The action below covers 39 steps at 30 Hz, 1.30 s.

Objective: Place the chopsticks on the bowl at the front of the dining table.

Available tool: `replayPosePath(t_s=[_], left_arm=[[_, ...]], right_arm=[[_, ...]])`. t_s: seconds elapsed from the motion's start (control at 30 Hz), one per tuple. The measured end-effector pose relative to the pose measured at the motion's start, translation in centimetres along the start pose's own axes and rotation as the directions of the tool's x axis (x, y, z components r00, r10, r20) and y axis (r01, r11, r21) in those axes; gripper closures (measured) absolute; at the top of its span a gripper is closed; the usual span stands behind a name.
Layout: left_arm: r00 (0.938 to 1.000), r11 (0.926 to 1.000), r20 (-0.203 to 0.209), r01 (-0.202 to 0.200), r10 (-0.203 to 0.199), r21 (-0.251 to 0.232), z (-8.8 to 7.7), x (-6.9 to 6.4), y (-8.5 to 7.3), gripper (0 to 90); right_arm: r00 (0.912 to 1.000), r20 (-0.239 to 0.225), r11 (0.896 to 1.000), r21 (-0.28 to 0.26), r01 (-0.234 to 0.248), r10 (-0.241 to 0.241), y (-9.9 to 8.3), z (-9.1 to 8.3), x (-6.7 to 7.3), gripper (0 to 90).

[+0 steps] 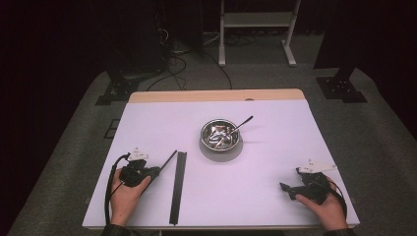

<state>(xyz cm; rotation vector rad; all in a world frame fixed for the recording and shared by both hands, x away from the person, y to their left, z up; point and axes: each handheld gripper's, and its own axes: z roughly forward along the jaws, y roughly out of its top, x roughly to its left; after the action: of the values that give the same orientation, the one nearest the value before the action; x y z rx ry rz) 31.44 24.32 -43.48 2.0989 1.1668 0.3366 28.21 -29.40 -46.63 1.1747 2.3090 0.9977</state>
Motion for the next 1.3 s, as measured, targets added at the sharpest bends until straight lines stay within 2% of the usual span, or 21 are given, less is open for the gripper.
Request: replayPosePath(t_s=[0.23,0.43,0.77,1.3], left_arm=[[0.9998,0.9997,0.014,0.018,-0.017,-0.018,-0.7,-0.2,0.7,86.5],[0.9997,0.9992,0.019,0.016,-0.015,-0.037,-1.2,-0.4,1.6,86.5],[0.999,0.9988,0.04,0.021,-0.019,-0.044,-0.9,-0.8,2.9,86.5],[0.9973,0.9983,0.072,-0.012,0.016,-0.057,-0.3,-2.4,6.2,86.5]], right_arm=[[1.0,0.0,1.0,0.0,0.0,0.0,0.0,0.0,0.0,12.7],[1.0,0.0,1.0,0.0,0.0,0.0,0.0,0.0,0.0,12.6],[1.0,0.0,1.0,0.0,-0.001,0.001,0.0,0.0,0.0,12.6],[1.0,-0.001,1.0,0.0,-0.001,0.001,0.0,0.0,0.0,12.6]])
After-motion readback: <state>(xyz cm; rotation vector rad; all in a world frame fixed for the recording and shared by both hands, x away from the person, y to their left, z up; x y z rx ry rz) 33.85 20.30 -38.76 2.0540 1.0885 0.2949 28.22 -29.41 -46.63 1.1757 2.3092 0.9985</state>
